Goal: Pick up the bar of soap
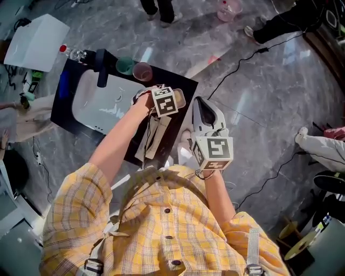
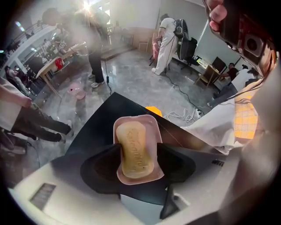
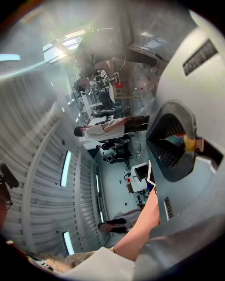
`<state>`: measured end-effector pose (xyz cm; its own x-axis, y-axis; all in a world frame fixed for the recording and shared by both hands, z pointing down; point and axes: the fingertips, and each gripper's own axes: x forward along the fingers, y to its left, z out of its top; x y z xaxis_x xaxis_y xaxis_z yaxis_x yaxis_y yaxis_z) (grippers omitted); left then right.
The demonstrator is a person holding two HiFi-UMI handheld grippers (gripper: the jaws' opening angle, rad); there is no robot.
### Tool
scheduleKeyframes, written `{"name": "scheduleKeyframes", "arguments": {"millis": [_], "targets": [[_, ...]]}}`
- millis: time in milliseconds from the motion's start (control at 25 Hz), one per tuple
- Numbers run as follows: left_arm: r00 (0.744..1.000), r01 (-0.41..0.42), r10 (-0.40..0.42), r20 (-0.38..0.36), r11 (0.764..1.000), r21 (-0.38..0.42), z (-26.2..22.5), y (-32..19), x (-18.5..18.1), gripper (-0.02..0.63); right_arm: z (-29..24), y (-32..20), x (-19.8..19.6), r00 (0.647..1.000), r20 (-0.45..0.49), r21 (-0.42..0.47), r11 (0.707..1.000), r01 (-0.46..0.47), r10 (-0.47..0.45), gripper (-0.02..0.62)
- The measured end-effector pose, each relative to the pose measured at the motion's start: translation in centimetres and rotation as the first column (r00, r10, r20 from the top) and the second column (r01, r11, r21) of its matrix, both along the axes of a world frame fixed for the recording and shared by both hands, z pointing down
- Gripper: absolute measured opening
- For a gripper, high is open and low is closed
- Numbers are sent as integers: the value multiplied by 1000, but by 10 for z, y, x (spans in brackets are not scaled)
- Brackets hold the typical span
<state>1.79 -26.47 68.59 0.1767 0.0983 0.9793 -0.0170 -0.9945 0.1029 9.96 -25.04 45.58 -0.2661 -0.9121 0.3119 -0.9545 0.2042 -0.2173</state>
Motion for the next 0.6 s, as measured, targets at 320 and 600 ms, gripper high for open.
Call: {"name": "scheduleKeyframes", "arguments": {"millis": [320, 600], "targets": [[1000, -20, 21, 14, 1000, -23, 12, -2, 0, 245, 14, -10, -9, 1000, -11, -34, 999, 11, -12, 20], [1000, -12, 12, 13, 999, -30, 17, -3, 1, 232, 20, -12, -9, 1000, -8, -52, 999, 4, -5, 20]]}}
